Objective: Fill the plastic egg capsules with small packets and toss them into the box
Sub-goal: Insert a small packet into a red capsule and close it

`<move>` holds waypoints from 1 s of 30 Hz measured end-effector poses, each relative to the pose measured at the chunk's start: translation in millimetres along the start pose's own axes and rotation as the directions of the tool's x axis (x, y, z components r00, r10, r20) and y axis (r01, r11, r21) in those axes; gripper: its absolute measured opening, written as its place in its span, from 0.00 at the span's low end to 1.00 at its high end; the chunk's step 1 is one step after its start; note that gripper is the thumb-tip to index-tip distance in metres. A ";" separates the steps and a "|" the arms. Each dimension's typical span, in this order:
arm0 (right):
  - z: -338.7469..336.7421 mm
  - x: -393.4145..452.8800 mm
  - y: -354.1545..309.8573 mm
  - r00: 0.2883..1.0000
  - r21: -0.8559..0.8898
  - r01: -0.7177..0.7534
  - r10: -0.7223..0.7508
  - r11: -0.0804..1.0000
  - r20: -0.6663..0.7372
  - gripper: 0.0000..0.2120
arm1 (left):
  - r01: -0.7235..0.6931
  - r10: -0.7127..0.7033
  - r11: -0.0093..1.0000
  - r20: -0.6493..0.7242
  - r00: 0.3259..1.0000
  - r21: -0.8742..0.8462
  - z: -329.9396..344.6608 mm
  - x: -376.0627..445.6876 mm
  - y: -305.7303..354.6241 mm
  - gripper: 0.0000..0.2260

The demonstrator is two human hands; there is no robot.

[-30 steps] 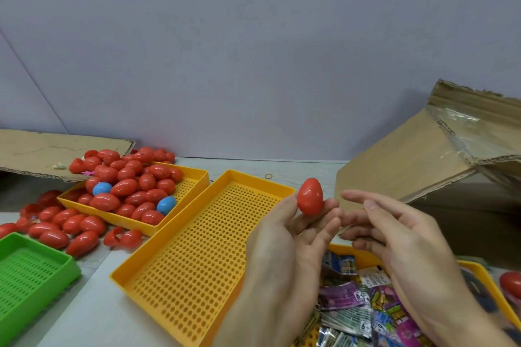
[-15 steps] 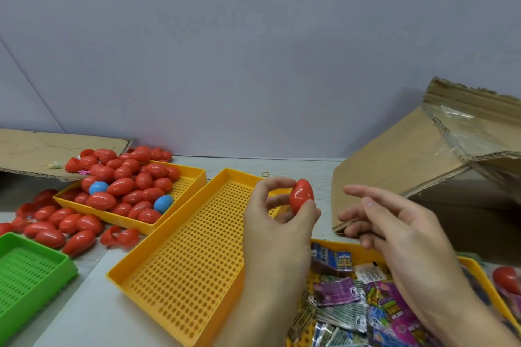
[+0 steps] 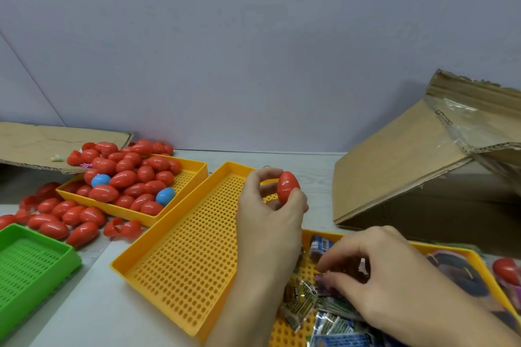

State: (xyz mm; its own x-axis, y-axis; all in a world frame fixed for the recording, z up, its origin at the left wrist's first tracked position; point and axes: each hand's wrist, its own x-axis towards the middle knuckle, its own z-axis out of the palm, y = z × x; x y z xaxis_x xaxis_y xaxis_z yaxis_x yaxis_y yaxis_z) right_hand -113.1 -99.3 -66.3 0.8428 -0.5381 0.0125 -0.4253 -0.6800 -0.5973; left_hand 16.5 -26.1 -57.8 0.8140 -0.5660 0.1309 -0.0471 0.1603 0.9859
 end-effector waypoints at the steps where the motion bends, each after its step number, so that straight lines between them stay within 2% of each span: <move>1: -0.5 0.2 0.0 1.000 -0.007 -0.014 0.014 1.000 0.026 0.06 | -0.002 0.002 1.000 0.000 1.000 0.005 0.0 0.1 -0.2 0.10; 6: -3.4 3.4 -0.7 0.990 -0.017 -0.005 0.007 1.000 0.139 0.12 | -0.005 0.005 0.999 0.009 1.000 0.038 0.8 0.2 -0.8 0.09; 22: 4.6 6.1 6.8 0.991 -0.024 0.039 -0.035 0.999 0.128 0.06 | 0.008 -0.009 0.999 0.027 1.000 0.038 1.1 -0.1 -2.2 0.10; 26: 5.3 6.1 6.3 0.991 -0.030 0.093 -0.090 0.995 0.100 0.08 | 0.009 -0.010 0.999 0.031 0.999 0.041 1.1 -0.2 -2.5 0.10; 30: 4.4 3.6 5.5 0.993 0.009 0.107 -0.107 0.994 0.045 0.03 | 0.011 -0.012 0.999 0.031 0.999 0.031 0.7 -0.4 -2.1 0.10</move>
State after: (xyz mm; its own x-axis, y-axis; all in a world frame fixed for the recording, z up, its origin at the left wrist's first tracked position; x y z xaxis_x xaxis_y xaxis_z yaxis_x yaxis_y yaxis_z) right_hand -110.9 -102.8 -73.1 0.8976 -0.4391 0.0401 -0.3300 -0.7293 -0.5994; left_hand 15.8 -26.8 -59.8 0.7964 -0.5925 0.1217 -0.0558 0.1284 0.9901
